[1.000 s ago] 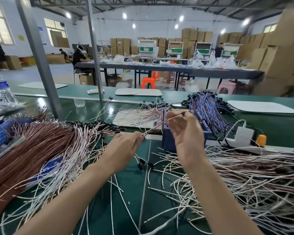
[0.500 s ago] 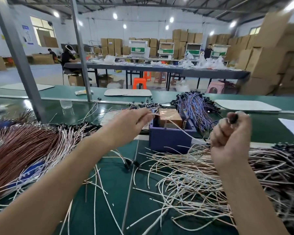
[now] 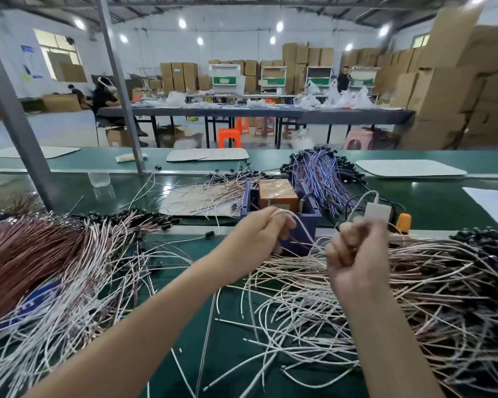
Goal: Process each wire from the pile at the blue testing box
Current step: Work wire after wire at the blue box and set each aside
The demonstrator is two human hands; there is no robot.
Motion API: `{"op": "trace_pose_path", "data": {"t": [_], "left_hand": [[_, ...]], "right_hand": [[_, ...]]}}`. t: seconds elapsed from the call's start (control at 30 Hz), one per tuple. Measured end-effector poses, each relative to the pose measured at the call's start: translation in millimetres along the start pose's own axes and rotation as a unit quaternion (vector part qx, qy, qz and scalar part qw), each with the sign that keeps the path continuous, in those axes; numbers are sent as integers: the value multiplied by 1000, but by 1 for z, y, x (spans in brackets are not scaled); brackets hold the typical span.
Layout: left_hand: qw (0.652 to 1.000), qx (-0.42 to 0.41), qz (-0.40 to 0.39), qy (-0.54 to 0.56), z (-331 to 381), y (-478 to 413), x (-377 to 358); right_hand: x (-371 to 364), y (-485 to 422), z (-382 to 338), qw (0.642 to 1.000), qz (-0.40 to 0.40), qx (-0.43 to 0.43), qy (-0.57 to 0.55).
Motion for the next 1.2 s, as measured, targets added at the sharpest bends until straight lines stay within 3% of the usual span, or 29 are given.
{"op": "trace_pose_path", "data": {"t": [0.07,0.17,0.23,0.33,0.4,0.53,0.63,0.73,0.77,0.83,0.93,1.0,1.07,1.13,1.2], "left_hand": [[970,-98,17,-222,7,-5,5],[872,-209,4,-442,10,-12,2],[822,-271,4,-501,9,-14,2],[792,-342,9,-506,7,-14,3],[765,-344,63,-541,0,-13,5],[731,-213,223,-608,-20,-6,22],[765,-151,296,-552,-33,3,28],[854,-133,356,-356,-52,14,27],[868,-130,389,-281,-58,18,26],[858,-113,456,-210,-65,25,19],[828,-46,495,-259,-69,23,11],[851,-23,477,-218,-71,15,9],[877,-54,469,-89,-75,9,6],[881,-88,464,22,-76,4,2],[893,-88,436,65,-79,-2,-8]], "right_hand": [[5,0,18,987,-40,-27,155],[7,1,44,953,-124,-71,267],[10,0,52,946,-149,-90,273],[20,-4,57,945,-179,-100,254],[26,-6,56,944,-185,-89,258],[26,-6,56,938,-187,-19,293],[22,-5,60,943,-138,46,300],[26,-7,67,945,-51,103,307],[28,-7,70,942,-31,123,310],[26,-8,74,936,-14,162,312],[22,-9,77,932,-15,204,300],[21,-12,77,932,-15,214,293],[20,-16,77,932,-15,210,296],[19,-23,80,934,-11,194,299],[21,-30,84,943,2,164,289]]}}
Point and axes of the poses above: each hand's wrist, its own y-axis away from the middle knuckle, its own x-axis out of the back of the hand, z = x × y, the point moved 3 cm from there along -y, towards the middle knuckle, and after that the axes turned 1 degree about z, right-handed, at the moved point
